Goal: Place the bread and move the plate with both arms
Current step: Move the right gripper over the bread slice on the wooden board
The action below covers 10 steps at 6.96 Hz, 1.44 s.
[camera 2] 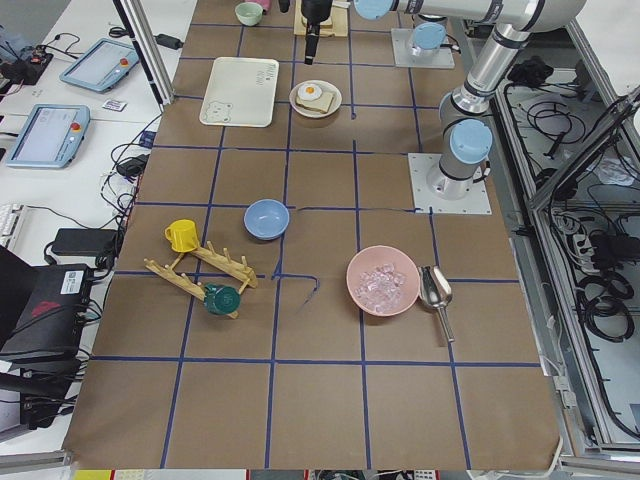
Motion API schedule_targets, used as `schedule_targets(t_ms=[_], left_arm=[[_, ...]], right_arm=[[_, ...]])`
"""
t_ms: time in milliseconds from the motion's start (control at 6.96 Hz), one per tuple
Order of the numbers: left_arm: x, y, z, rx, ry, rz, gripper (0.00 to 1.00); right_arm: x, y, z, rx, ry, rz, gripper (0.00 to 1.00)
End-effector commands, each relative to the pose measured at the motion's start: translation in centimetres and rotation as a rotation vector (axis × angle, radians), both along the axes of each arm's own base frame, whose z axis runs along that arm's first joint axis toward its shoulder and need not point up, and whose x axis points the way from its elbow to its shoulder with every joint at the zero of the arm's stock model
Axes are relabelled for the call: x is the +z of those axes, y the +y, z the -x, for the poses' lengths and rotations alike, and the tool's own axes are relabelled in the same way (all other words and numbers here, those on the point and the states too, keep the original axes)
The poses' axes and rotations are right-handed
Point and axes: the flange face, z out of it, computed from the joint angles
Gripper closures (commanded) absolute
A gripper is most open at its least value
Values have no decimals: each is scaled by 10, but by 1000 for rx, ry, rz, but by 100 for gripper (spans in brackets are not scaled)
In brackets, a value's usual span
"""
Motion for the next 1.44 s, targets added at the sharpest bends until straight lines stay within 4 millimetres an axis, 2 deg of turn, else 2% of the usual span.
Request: schedule_targets(t_ms=[0, 287, 431, 575, 862, 1006, 1149, 1293], left_arm=[[1, 1, 0, 1, 0, 1, 0], [1, 1, 0, -1, 0, 2, 0], [0, 1, 0, -1, 0, 0, 0], [-2, 2, 0, 1, 0, -3, 0], [-1, 6, -1, 21, -4, -31, 0], [-2, 8, -2, 32, -10, -61, 0], [-4, 7, -2, 32, -10, -64, 0], [-3, 9, -1, 28, -3, -63, 0]], right_arm=[[-68, -10, 44, 12, 70, -22, 22], [-141, -6, 65, 43, 120, 6, 22], [-163, -13, 69, 45, 130, 16, 22], [-180, -13, 83, 12, 128, -17, 22], [-201, -15, 92, -1, 118, -53, 26], [-206, -16, 92, -4, 116, -60, 27], [-206, -16, 92, -4, 116, -60, 33], [-208, -16, 92, -3, 114, -64, 33]])
